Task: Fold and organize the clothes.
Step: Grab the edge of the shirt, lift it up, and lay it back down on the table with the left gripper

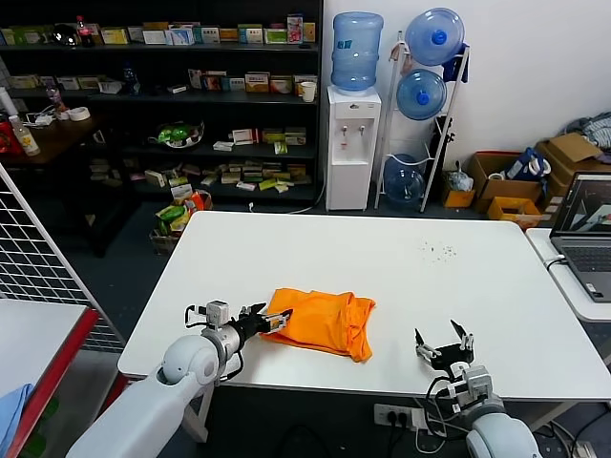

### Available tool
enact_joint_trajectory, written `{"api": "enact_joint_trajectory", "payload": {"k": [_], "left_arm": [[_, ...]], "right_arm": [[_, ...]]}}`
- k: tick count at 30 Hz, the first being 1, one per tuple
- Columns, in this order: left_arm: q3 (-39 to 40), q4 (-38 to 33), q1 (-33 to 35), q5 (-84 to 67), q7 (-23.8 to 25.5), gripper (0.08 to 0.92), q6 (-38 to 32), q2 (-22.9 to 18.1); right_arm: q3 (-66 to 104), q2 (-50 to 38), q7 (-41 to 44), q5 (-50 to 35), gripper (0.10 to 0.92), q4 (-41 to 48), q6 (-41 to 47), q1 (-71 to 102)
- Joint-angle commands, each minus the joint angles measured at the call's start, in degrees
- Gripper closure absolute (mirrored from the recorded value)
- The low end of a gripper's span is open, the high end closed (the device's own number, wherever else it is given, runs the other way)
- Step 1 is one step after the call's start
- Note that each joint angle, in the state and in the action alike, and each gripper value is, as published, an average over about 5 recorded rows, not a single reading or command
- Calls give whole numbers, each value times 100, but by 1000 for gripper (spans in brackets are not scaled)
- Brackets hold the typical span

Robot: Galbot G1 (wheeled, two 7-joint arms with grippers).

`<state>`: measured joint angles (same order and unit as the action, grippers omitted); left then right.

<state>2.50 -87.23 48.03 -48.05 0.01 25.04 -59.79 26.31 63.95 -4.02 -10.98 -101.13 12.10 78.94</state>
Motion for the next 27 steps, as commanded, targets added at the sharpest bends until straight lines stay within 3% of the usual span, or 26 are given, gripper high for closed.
{"api": "enact_joint_trajectory", "payload": {"k": [1,10,27], "left_arm": [[65,869,-339,57,254,177,113,-301],[95,744,-317,166,201,209,134,-303],[-145,-221,94,-156,-79,718,164,-102]], "right_arm": [[5,-14,42,-41,203,-2,-21,7],[-24,-62,-8,-207,203,-85,30,-36],[-120,-30,-74,-140,203,-158,122,-114]]}}
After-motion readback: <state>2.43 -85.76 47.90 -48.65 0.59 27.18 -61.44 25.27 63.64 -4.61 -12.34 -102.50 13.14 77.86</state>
